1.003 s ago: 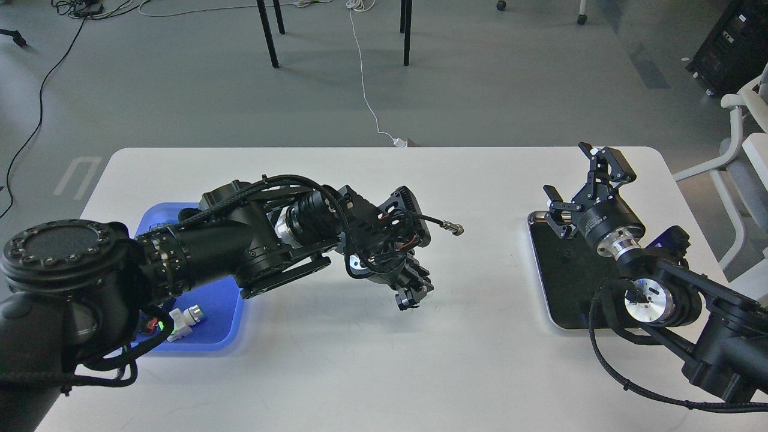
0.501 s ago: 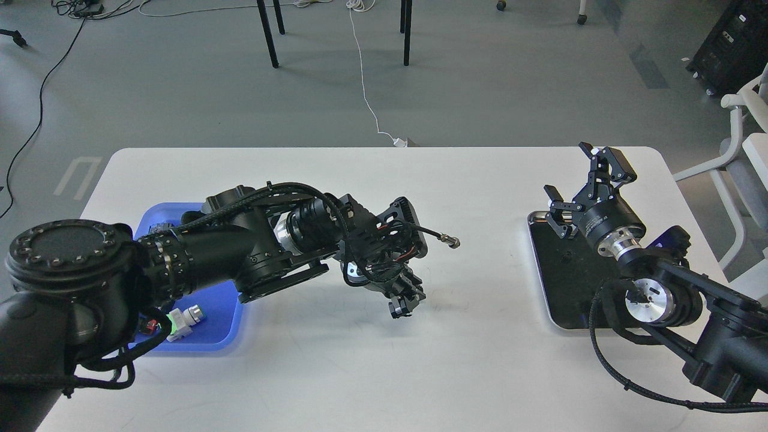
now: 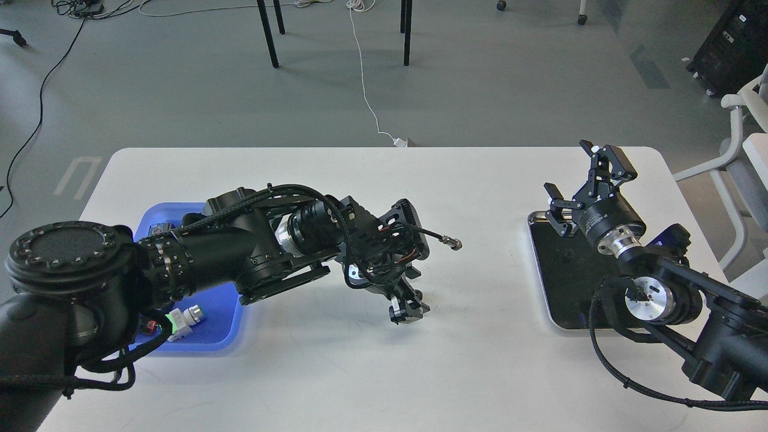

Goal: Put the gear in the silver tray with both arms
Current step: 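Lift the gear and carry it toward the table middle with the left gripper, then release the gear on the table and retract the left arm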

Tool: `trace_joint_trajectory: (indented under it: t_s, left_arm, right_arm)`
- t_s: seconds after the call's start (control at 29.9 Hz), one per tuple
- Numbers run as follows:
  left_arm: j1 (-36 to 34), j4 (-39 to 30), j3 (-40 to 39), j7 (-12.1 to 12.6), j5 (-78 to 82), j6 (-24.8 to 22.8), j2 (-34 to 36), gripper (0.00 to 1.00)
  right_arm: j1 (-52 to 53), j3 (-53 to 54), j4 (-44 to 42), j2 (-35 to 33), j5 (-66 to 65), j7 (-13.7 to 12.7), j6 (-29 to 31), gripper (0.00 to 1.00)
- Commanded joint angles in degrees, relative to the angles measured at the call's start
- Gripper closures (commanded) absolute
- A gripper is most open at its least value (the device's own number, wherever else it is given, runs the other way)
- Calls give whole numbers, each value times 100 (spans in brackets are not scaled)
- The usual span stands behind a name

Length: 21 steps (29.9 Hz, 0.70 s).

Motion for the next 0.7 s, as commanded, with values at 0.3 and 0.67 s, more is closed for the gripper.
trace_joint_trajectory:
  t_s: [0.3, 0.67]
  left_arm:
    - [453, -572, -1286, 0, -4144, 751, 1008, 2]
    - [2729, -1250, -2988, 0, -8307, 1051, 2593, 2]
  right_arm:
    - [27, -9, 26, -9, 0, 1, 18, 1]
    - [44, -35, 79, 70, -18, 1, 18, 1]
